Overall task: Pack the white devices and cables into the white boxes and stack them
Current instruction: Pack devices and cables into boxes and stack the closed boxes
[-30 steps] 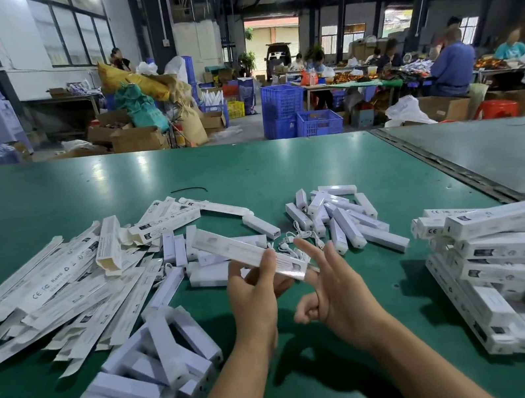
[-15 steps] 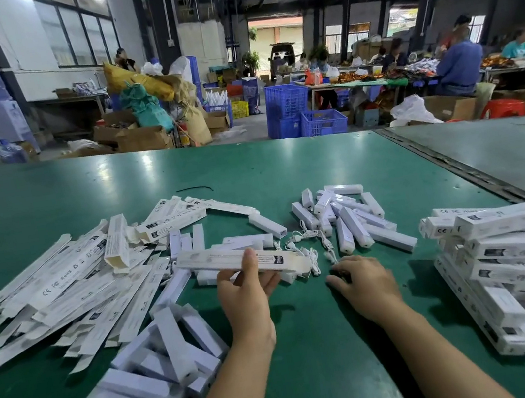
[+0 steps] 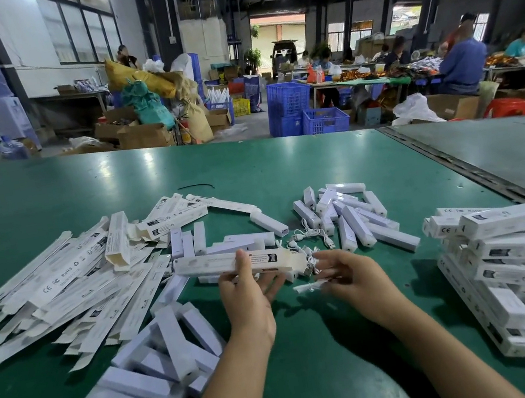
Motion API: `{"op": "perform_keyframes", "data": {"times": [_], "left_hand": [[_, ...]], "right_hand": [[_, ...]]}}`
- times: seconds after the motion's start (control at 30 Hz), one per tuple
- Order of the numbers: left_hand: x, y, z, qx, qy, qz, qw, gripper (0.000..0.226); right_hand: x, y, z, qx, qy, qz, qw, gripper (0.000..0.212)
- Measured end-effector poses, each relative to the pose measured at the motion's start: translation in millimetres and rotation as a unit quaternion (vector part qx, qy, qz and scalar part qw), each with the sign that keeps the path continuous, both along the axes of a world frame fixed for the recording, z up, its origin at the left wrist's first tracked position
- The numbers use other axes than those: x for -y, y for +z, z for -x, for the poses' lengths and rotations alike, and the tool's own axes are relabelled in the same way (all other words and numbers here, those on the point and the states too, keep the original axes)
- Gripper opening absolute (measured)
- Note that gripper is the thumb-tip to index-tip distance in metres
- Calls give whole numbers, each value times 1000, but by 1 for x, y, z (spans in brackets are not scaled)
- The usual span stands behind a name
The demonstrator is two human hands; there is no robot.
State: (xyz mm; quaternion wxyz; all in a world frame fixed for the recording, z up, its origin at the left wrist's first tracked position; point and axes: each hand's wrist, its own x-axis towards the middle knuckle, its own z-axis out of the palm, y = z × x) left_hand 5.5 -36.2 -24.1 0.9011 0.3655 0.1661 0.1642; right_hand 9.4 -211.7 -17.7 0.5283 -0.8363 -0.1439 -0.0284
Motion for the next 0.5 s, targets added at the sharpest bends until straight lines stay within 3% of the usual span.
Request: {"op": "perform_keyframes", "data": {"times": [0.07,0.13,0.37,0.5], "left_hand": [[2,1,1,-8,-19,22,1000,23],[3,1,1,-16,-36,22,999,23],[13,3,3,1,-53,5,999,30],[20,3,6,0,-52,33,998,36]], "right_hand": [[-3,1,0,-24,14,-94,995,51],[-5,1,0,-38,17,-131,991,48],[-12,-7,0,-18,-87,-72,993,19],[-22,-11,1,24,-104,-31,994,14]]}}
